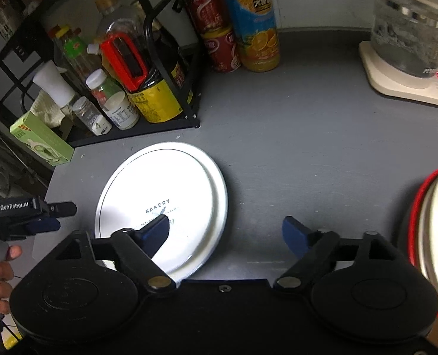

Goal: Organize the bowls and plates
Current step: 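Move both grippers to the rim of the red bowl stack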

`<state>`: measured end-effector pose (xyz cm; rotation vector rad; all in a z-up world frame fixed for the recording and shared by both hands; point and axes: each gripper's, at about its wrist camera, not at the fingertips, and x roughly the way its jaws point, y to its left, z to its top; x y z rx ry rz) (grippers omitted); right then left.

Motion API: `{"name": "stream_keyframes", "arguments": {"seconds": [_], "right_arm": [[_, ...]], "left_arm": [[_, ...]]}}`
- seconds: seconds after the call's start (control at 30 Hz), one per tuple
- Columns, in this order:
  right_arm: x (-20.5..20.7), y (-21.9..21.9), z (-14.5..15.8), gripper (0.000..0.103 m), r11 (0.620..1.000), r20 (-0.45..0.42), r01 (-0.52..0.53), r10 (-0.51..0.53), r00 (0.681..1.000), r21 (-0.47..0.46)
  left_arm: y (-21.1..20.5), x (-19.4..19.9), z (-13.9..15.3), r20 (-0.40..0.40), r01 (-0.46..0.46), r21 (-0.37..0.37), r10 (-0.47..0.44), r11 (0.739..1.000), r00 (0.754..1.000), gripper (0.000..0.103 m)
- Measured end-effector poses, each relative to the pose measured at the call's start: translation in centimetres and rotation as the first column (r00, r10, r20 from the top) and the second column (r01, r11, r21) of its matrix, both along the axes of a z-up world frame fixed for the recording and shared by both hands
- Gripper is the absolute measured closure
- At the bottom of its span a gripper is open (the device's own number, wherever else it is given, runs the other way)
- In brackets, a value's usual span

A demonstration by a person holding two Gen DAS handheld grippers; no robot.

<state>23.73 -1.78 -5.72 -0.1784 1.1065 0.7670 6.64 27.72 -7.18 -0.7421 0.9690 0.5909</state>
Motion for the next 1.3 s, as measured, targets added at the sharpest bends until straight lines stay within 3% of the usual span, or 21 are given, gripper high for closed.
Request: {"name": "stream_keyframes", "arguments": {"seconds": [0.1, 0.27, 0.47, 0.9, 1.3], "right_arm": [[0.1, -1.4, 0.7, 0.007, 1.0, 0.0, 0.019, -0.019, 1.0, 0.009], [0.4, -4.0, 1.9, 0.0, 0.998, 0.006, 0.057, -0.057, 0.998, 0.036], [0.8, -7.5, 3.1, 0.0, 0.994, 0.022, 0.103, -0.104, 0.994, 0.036], [1.5, -16.2, 4.0, 0.0, 0.967, 0.029, 0.25, -0.251, 0.967, 0.044], [3.6, -22.5, 3.4, 0.0, 0.935, 0.031, 0.353, -0.354, 0.935, 0.03]], "left_arm": [[-1.3, 0.9, 1.1, 0.008, 0.038, 0.014, -0.039, 0.999, 0.999, 0.026], [-4.0, 2.9, 2.4, 0.022, 0.13, 0.035, -0.131, 0.991, 0.991, 0.018], [-7.9, 5.6, 3.2, 0.039, 0.234, 0.029, -0.235, 0.972, 0.971, 0.017], [-16.9, 12.3, 3.9, 0.071, 0.452, 0.017, -0.452, 0.892, 0.889, 0.017], [-23.6, 16.6, 2.6, 0.053, 0.541, -0.029, -0.539, 0.841, 0.841, 0.017]]}}
